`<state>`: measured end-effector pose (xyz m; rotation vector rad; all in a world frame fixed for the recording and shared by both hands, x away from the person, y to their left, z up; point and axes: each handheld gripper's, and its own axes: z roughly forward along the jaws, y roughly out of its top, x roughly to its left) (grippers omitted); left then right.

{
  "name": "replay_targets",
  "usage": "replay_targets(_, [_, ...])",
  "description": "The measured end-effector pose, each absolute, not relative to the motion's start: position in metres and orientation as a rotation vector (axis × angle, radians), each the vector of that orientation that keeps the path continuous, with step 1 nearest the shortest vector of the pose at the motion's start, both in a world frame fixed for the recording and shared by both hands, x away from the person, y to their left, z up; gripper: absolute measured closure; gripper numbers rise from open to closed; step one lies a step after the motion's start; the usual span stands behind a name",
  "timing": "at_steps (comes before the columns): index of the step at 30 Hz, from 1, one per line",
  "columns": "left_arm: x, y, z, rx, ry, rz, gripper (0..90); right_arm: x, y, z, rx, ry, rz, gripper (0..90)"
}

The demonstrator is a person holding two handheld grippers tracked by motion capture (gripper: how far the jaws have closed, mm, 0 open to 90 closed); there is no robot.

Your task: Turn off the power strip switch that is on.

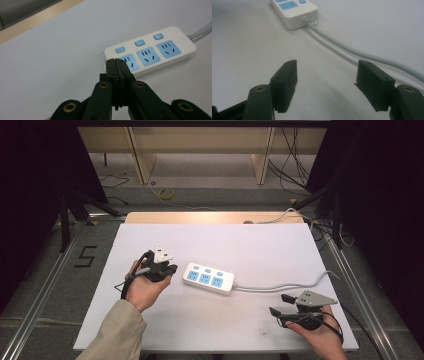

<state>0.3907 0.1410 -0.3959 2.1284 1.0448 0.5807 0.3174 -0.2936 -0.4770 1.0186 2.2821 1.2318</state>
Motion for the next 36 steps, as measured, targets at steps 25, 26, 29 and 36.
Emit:
replay_targets(25, [0.415,0.123,-0.395,2.188,1.039,0.543,90.0,0.317,-0.294,-0.477,1.016,2.287,1.229,34.2])
replay_targets(26, [0.416,0.122,-0.395,2.195,1.036,0.540,89.9,0.317,-0.294,-0.477,1.017,2.286,1.229,34.2])
replay_targets(29, [0.418,0.120,-0.395,2.208,1.032,0.539,89.9,0.318,-0.294,-0.477,1.016,2.286,1.228,34.2])
replay_targets(36, [0.424,0.116,-0.396,2.227,1.036,0.529,89.9,0.318,-0.294,-0.477,1.018,2.286,1.228,34.2])
